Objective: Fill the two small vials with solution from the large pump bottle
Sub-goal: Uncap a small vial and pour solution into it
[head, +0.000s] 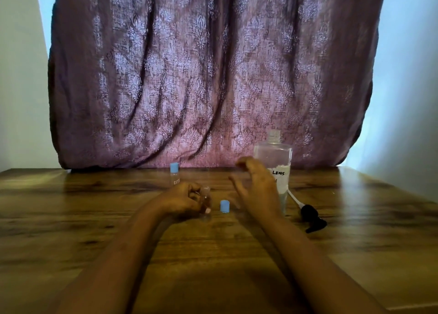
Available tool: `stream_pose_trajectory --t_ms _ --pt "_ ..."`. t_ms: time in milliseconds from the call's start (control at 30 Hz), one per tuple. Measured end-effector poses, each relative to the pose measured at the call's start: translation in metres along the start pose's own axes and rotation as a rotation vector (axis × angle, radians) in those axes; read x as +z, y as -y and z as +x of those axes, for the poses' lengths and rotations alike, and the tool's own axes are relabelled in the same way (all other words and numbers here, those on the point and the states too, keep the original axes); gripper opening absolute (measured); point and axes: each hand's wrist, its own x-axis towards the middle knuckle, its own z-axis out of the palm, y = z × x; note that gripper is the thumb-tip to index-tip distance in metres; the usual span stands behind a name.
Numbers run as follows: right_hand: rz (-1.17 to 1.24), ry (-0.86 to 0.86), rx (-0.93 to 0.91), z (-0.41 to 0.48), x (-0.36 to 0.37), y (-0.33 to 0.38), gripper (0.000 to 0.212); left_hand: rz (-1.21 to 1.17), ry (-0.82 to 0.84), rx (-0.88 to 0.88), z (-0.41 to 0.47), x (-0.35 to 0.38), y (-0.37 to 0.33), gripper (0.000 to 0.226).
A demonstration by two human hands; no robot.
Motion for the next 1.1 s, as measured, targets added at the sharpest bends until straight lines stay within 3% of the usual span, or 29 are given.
stream_pose_trajectory --t_ms 67,167,233,333,433,500,600,700,900,1000,1100 --pt "-0.185 -0.298 -0.103 0.008 -0.016 -0.001 0.030 0.011 0.011 -0.002 0.000 0.000 0.000 0.038" --pt "-0.198 -0.551 0.092 0.014 -0.035 -0.010 0.054 -0.009 0.059 -0.003 0.000 0.004 -0.001 0.035" --pt "-0.077 -0.512 0.334 0.016 -0.043 -0.020 0.082 -0.070 0.113 -0.003 -0.001 0.011 -0.001 0.031" --pt "0.217 -0.306 0.554 0.019 -0.051 -0.041 0.111 -0.099 0.150 0.001 0.000 0.017 -0.002 0.031" --pt "0.665 -0.034 0.683 0.018 -0.050 -0.053 0.100 -0.098 0.150 0.025 -0.002 0.023 -0.004 0.025" --pt "0.606 0.087 0.670 0.015 -0.049 -0.055 0.081 -0.052 0.117 0.051 -0.003 0.031 -0.004 0.023" --pt "0.545 0.100 0.620 0.012 -0.049 -0.052 0.068 0.018 0.054 0.097 0.000 0.044 -0.002 0.020" --pt "0.501 0.100 0.596 0.012 -0.047 -0.051 0.069 0.087 -0.020 0.127 0.001 0.048 0.002 0.013" --pt "0.466 0.129 0.541 0.010 -0.043 -0.050 0.072 0.254 -0.118 0.153 -0.001 0.054 -0.004 0.024" --pt "0.408 0.112 0.498 0.009 -0.040 -0.049 0.077 0.227 -0.153 0.122 -0.001 0.053 -0.005 0.030" --pt "0.243 0.056 0.371 0.008 -0.038 -0.050 0.082 0.205 -0.172 0.089 -0.005 0.047 -0.006 0.020"
